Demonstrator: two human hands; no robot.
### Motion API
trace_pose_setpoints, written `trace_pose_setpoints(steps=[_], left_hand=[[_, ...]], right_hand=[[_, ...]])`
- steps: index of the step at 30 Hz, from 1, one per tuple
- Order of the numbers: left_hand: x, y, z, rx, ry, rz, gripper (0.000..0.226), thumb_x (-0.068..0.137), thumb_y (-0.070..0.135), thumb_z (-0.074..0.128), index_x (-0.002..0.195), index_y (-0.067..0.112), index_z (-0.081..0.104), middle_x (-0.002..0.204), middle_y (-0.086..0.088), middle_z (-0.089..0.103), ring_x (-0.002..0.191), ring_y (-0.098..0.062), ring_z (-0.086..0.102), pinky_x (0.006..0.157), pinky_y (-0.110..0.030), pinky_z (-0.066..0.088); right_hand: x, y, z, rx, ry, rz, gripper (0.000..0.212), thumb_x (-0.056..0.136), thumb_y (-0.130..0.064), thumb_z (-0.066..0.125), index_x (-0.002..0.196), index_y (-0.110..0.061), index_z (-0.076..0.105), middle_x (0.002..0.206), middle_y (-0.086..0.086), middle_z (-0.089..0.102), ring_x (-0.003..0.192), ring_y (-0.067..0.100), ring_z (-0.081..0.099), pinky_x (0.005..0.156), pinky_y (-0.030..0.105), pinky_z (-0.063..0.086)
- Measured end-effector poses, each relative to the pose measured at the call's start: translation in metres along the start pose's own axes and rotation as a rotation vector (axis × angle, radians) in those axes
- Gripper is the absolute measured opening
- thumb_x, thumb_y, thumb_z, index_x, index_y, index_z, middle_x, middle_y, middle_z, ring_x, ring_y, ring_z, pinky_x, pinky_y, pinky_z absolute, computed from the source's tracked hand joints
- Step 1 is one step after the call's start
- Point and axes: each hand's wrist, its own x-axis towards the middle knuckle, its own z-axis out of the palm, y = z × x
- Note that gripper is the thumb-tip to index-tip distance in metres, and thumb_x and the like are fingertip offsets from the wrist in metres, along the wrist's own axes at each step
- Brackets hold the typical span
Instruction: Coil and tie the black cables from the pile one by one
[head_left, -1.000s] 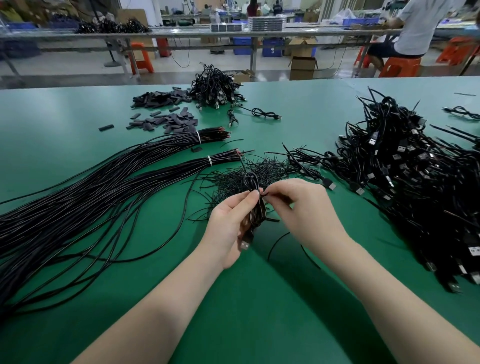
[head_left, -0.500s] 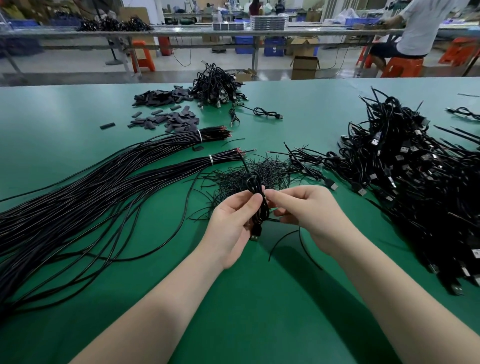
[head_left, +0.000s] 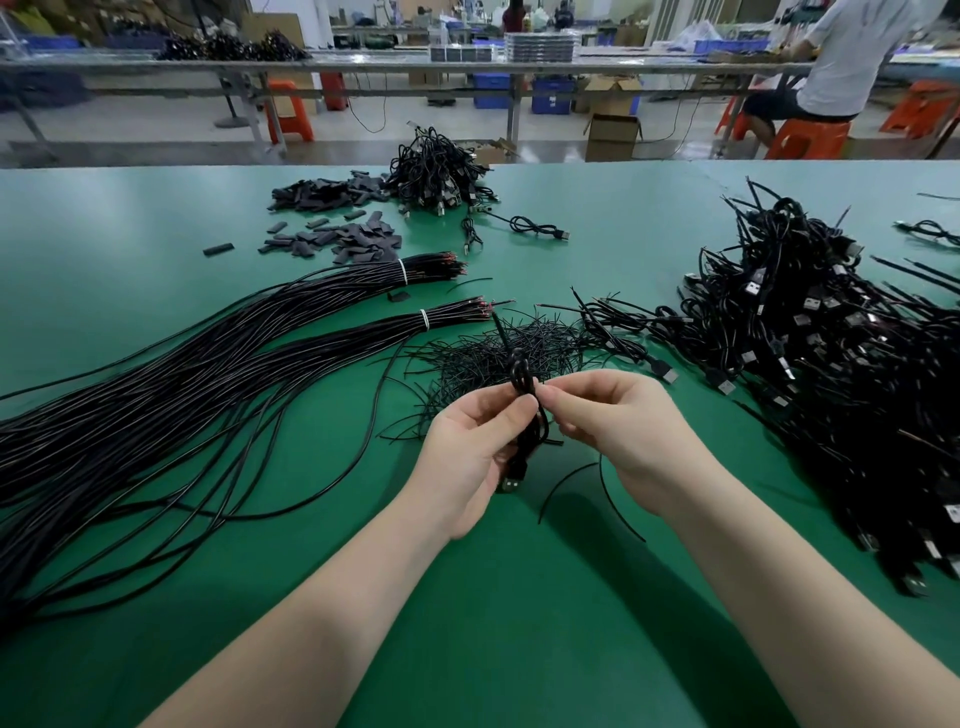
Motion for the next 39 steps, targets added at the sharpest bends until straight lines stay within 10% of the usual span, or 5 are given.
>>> trace_pose_setpoints(steps=[12,20,25,32,39], left_hand=[[-0.001,0.007,-0.002,0.027,0.011,-0.135,0.015,0.091,0.020,0.060,0.084,0.015,0.072,0.067,0.002,0.066,0.056,-0.008,0.058,0.050,-0.019,0.048],[-0.003,0.003,0.000,0.171,-0.078,-0.035,0.041,0.083,0.039,0.061,0.103,0.004,0.067,0.085,-0.004,0.069,0.079,-0.014,0.065,0.069,-0.025,0.053],[-0.002,0.004,-0.003,0.084,-0.088,-0.083,0.030,0.084,0.030,0.063,0.101,0.006,0.068,0.081,-0.002,0.068,0.071,-0.010,0.064,0.061,-0.021,0.052],[-0.002,0.008,-0.008,0.106,-0.162,-0.140,0.013,0.078,0.026,0.067,0.080,0.021,0.079,0.071,0.005,0.067,0.057,-0.004,0.058,0.051,-0.016,0.046],[-0.005,0.014,-0.005,0.230,-0.256,-0.232,0.028,0.089,0.036,0.062,0.098,0.010,0.070,0.075,0.001,0.067,0.060,-0.009,0.059,0.052,-0.019,0.047]], right_hand=[[0.001,0.011,-0.001,-1.033,0.095,-1.224,0.014,0.078,0.012,0.066,0.085,0.001,0.072,0.077,0.011,0.065,0.068,0.030,0.060,0.064,0.035,0.052],[0.004,0.010,-0.007,-0.971,0.044,-0.986,0.008,0.080,-0.001,0.072,0.086,-0.004,0.075,0.081,0.008,0.066,0.075,0.029,0.060,0.066,0.032,0.051],[0.008,0.010,-0.011,-0.444,-0.071,-0.546,0.012,0.078,-0.012,0.078,0.080,-0.023,0.078,0.079,-0.008,0.067,0.075,0.004,0.061,0.070,0.013,0.045],[0.010,0.032,-0.010,0.287,-0.288,-0.030,0.036,0.062,-0.013,0.080,0.095,-0.014,0.066,0.082,0.006,0.064,0.072,0.016,0.060,0.072,0.027,0.050],[0.003,0.025,-0.010,-0.071,-0.353,-0.228,0.037,0.076,-0.008,0.078,0.108,-0.027,0.072,0.090,0.005,0.066,0.084,0.018,0.066,0.089,0.030,0.050]])
